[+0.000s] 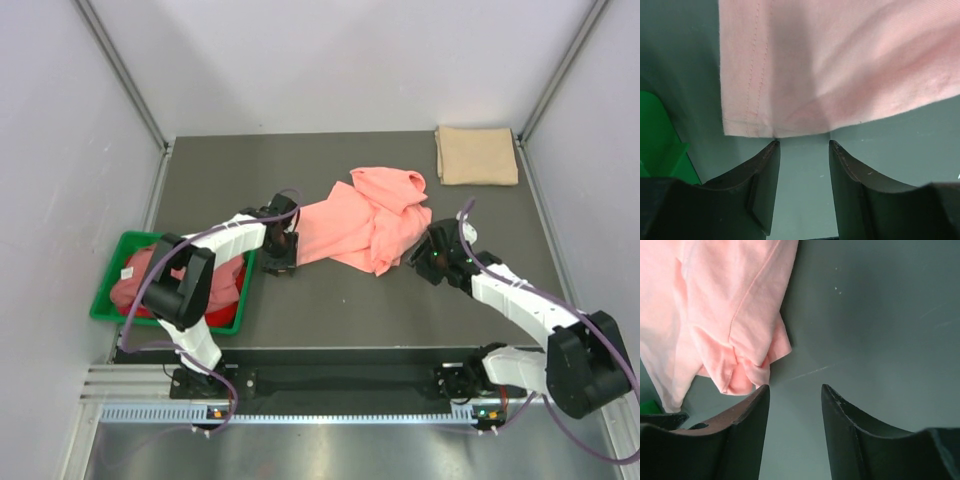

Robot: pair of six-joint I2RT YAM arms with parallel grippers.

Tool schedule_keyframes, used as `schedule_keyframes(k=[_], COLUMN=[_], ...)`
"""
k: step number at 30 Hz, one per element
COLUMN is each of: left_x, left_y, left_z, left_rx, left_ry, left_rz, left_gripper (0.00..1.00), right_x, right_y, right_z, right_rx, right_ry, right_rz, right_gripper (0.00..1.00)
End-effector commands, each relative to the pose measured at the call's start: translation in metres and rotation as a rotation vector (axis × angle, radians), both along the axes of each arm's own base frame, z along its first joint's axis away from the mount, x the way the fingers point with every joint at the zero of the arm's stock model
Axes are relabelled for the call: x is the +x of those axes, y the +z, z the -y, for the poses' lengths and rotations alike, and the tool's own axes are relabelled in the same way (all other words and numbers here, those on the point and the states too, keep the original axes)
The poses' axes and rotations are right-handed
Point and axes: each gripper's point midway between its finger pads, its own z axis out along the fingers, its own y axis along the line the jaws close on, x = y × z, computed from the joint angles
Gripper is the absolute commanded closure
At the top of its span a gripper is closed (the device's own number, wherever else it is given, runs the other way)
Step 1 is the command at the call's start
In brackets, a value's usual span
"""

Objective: Fold and stack the t-shirts
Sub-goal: Flatten the tshirt out

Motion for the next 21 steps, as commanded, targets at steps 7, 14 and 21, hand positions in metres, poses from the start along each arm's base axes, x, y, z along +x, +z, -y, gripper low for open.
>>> schedule_keyframes(k=[7, 14, 21], left_x=[0.015, 0.02, 0.023], left_y=[-0.002, -0.002, -0.007], left_z=[0.001, 0.003, 0.003], left_rx=[0.022, 0.022, 0.034], left_ry=[-0.033, -0.042, -0.042], left_rz=[0.057, 0.063, 0.061], left_gripper=[0.52, 0.52, 0.57], right_x=[0.027, 0.038, 0.041], right_y=[-0.009, -0.02, -0.039], right_z=[-0.015, -0.024, -0.023], right_rx=[0.08, 0.097, 0.08], right_ry=[-0.007, 0.002, -0.009], right_rz=[0.054, 0.047, 0.016], right_gripper=[0.53, 0.52, 0.52])
